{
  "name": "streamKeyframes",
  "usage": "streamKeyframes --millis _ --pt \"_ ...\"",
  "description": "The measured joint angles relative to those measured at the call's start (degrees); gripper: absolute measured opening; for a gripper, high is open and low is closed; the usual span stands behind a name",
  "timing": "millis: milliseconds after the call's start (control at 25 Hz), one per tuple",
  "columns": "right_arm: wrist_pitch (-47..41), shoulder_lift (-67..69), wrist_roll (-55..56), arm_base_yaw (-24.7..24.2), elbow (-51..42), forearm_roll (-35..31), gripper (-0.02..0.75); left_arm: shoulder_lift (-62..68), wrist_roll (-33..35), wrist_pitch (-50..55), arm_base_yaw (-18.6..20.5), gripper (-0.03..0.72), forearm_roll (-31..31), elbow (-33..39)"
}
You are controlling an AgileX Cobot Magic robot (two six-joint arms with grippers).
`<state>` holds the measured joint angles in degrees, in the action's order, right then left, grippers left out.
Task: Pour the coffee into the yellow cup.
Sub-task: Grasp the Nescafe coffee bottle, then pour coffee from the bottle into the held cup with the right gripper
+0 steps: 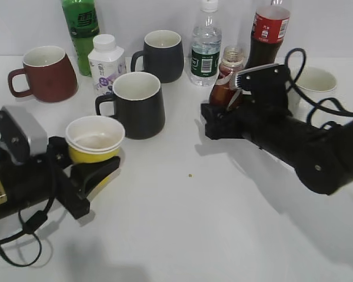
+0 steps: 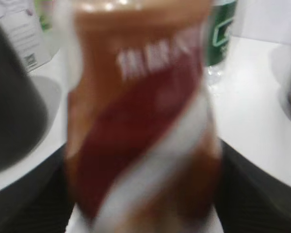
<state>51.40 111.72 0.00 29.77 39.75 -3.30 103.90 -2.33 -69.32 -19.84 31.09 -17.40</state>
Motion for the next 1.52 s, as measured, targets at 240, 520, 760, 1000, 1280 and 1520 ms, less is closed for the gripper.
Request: streamKeyframes --millis 240,520,760,1000,1280,1520 --pt "0.00 3.37 0.00 0.00 4.10 -0.11 0.557 0.00 -3.49 0.01 0.00 0.388 5.23 -3.97" --pt "0.18 3.33 -1.77 0.00 4.27 -0.24 0.501 1.32 -4.17 0.01 0.00 0.388 7.04 -6.15" --pt "-0.65 0.15 -12.56 0.00 4.20 -0.24 0.501 4.39 -5.75 0.22 -2.53 0.388 10.34 -8.52" --pt "-0.53 -4.17 -27.56 0.00 4.20 6.30 0.501 5.34 -6.06 0.23 -7.77 0.388 10.52 -13.39" --pt "-0.47 -6.20 -43.53 0.00 4.20 14.04 0.501 5.34 -7.11 1.10 -12.00 0.388 9.24 -18.02" --pt "2.39 -6.20 -53.34 0.00 4.20 14.18 0.501 5.44 -7.22 0.84 -12.17 0.388 9.18 -18.01"
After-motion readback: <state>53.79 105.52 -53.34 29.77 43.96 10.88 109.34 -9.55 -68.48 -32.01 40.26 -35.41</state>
